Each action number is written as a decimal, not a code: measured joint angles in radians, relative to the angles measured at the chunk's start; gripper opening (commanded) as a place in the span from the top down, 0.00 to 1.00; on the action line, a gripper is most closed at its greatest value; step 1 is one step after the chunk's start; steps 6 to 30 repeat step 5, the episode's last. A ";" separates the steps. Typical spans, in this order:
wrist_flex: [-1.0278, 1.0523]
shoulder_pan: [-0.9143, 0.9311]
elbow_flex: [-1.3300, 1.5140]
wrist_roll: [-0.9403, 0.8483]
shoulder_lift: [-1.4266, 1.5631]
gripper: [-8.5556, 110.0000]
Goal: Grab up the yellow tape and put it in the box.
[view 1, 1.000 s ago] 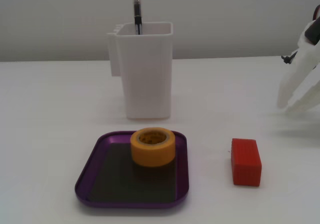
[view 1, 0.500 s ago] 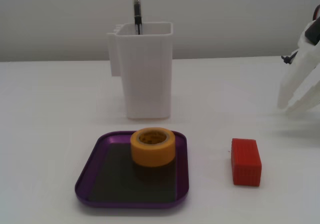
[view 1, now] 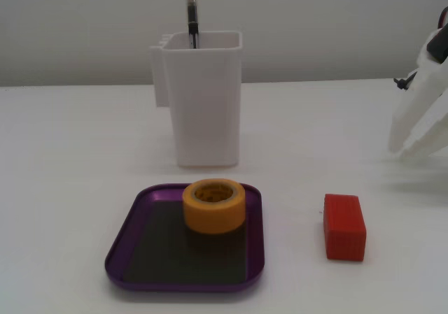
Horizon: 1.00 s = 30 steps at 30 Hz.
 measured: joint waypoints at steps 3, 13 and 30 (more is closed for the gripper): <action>0.000 0.000 0.000 0.000 0.000 0.93; 0.000 0.000 0.000 0.000 0.000 0.93; 0.000 0.000 0.000 0.000 0.000 0.93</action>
